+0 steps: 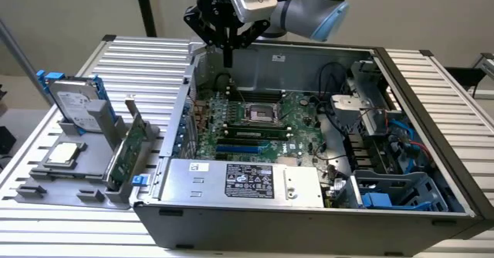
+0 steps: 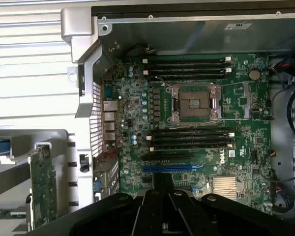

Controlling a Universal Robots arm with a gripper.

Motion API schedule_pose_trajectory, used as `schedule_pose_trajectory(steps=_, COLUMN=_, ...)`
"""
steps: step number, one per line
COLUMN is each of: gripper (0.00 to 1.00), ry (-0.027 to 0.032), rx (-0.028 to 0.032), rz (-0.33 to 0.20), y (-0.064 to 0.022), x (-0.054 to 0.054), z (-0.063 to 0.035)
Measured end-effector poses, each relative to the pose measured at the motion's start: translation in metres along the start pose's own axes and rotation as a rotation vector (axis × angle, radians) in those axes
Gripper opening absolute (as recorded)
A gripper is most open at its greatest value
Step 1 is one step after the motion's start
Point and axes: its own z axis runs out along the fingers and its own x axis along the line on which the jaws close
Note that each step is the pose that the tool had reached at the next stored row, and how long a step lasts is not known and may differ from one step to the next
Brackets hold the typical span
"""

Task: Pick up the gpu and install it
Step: 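Reach for the gpu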

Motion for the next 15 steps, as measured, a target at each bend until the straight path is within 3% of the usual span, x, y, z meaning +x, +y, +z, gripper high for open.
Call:
schedule_pose_trajectory(steps=4, gripper=0.11, ry=0.0001, rx=0.0001, rz=0.000, y=-0.0046, x=0.005, z=-0.0004)
schedule_pose_trajectory(steps=15, gripper=0.11, ry=-0.0002, rx=0.0000, rz=0.000, y=-0.0293, x=0.052, z=-0.0006)
